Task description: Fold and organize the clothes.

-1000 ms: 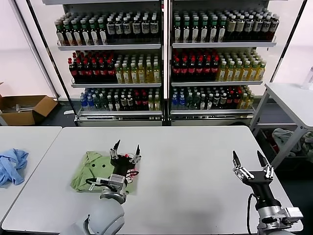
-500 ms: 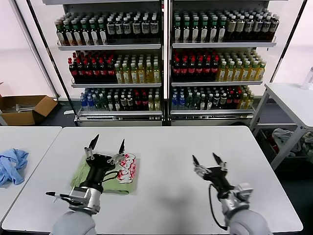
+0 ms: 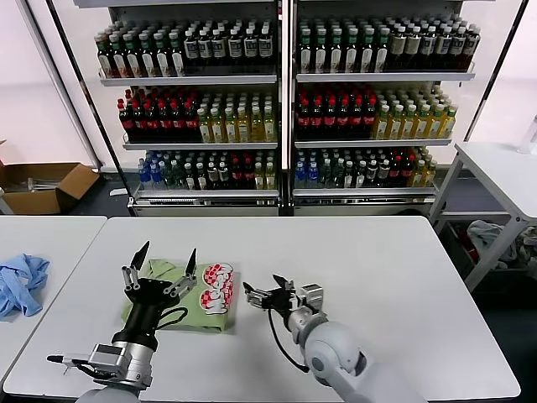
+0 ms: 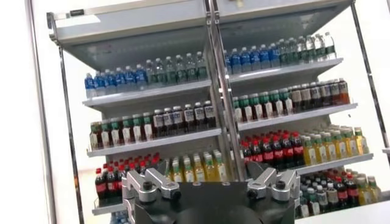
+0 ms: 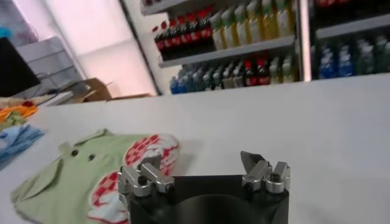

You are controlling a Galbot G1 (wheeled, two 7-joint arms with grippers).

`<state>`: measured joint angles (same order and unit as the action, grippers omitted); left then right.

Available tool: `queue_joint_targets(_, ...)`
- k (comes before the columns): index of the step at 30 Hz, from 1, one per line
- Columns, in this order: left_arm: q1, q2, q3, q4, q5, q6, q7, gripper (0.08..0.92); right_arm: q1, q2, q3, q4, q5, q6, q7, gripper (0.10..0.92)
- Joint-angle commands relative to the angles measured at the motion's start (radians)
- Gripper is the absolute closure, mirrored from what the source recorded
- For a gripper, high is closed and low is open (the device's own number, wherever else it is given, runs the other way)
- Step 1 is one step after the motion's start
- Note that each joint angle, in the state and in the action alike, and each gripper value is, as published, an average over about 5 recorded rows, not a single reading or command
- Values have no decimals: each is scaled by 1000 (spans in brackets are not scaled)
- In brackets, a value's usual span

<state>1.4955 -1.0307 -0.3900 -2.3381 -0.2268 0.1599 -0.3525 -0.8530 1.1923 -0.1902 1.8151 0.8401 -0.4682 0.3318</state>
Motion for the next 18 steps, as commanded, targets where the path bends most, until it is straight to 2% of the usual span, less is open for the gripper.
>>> queue_joint_targets(1,57,-30,-45,-25,12,-2,32,177,158,148,-147,-206,39,-86,-20,203)
queue_joint_targets(10,68,-34,-51,-27,12,-2,33,177,161,203,-145,-290,13,-87,-48,211)
queue_joint_targets(13,69,-36,-49,-26,13,-1,33,177,157,205,-144,-298,3,-85,-55,259)
queue_joint_targets(18,66,-42,-41,-22,11,5,32,177,155,198,-138,-297,-11,-76,-64,401)
